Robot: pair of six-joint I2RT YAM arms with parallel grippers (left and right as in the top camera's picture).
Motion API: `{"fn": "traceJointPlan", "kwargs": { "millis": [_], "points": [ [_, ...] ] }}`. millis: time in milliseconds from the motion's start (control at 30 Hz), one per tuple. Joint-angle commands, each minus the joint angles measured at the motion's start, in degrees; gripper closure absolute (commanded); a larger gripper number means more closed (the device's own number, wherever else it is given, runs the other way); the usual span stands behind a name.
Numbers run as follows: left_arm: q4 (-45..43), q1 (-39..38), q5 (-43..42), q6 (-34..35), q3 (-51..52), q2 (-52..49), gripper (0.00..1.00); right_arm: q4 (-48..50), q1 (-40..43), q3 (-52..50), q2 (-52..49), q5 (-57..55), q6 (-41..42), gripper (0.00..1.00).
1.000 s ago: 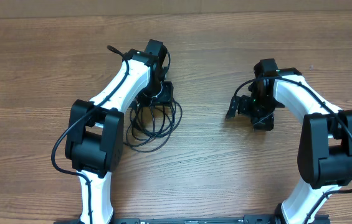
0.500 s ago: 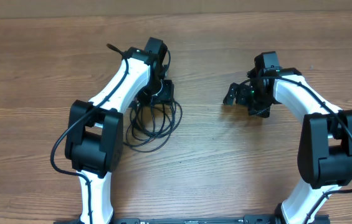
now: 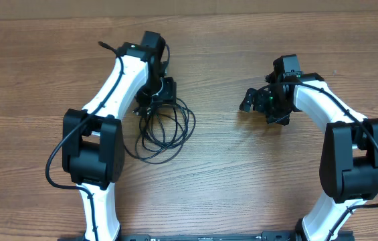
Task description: Untangle cables
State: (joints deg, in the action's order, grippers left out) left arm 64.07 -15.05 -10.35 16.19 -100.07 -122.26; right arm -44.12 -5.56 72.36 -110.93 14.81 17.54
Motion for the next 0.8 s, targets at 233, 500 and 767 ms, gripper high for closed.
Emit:
{"fn": "traceJointPlan", "kwargs": {
  "millis": [233, 500, 767],
  "points": [
    [2.25, 0.76, 7.58, 0.15, -1.27, 2.14, 0.29, 0.37, 0.04, -0.33, 1.62, 0.24, 0.09, 0.0],
    [3.19, 0.68, 7.63, 0.13, -1.27, 2.03, 0.27, 0.37, 0.04, -0.33, 1.62, 0.24, 0.07, 0.0],
    [2.47, 0.68, 11.74, 0.17, 0.7, 1.95, 0.21, 0.35, 0.04, -0.33, 1.62, 0.24, 0.07, 0.0]
  ]
}}
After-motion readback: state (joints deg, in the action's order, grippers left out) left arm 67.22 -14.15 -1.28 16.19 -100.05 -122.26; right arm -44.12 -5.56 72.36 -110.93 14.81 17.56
